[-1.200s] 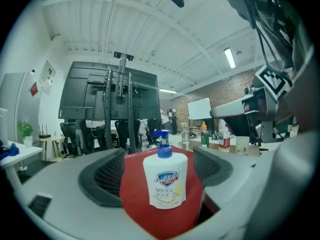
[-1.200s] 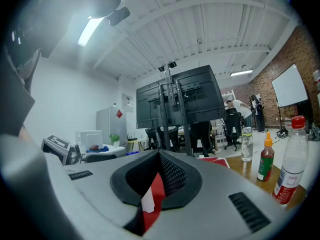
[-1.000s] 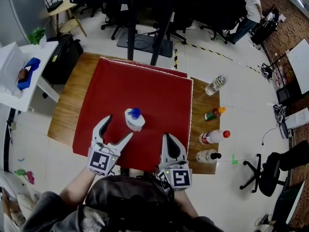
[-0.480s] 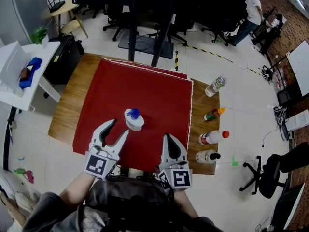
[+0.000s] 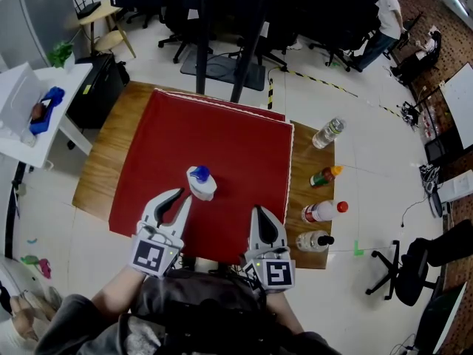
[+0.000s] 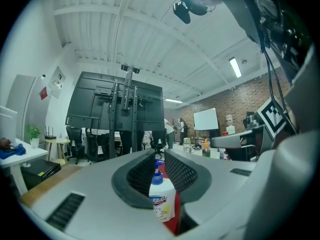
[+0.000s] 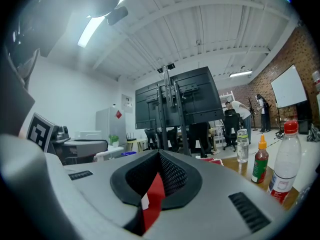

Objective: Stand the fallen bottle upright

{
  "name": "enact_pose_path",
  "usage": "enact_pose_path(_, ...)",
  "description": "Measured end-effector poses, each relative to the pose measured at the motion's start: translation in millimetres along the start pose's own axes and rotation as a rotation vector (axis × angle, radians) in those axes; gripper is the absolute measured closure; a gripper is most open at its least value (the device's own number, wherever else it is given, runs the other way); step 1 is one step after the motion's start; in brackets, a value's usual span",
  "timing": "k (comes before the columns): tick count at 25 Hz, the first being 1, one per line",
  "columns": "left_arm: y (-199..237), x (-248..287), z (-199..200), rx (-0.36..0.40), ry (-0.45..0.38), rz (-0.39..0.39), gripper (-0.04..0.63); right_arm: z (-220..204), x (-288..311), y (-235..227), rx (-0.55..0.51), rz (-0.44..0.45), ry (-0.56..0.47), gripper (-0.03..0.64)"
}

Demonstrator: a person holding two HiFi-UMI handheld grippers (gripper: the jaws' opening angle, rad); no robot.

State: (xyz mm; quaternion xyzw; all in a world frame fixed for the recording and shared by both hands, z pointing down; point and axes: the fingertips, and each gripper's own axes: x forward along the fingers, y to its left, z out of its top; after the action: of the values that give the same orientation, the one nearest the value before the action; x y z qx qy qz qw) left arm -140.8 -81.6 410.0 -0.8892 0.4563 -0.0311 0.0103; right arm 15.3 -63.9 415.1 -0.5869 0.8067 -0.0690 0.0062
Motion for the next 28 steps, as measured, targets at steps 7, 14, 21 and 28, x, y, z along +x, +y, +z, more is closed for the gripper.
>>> enact_pose_path(7, -6, 7, 1, 0.013, 0.003, 0.042, 0.575, 8, -4, -11, 0.006, 0.025, -0.026, 0.604)
enact_pose_path(14, -20, 15, -3, 0.007, 0.029, 0.041, 0.575, 7, -8, -19, -0.034, 0.057, -0.004, 0.604)
enact_pose_path(21, -29, 19, -8, -0.008, 0.052, 0.050, 0.575, 10, -12, -29, -0.037, 0.080, -0.007, 0.604)
enact_pose_path(28, -32, 27, -7, -0.013, 0.059, 0.066, 0.575, 7, -11, -36, -0.031, 0.096, 0.005, 0.604)
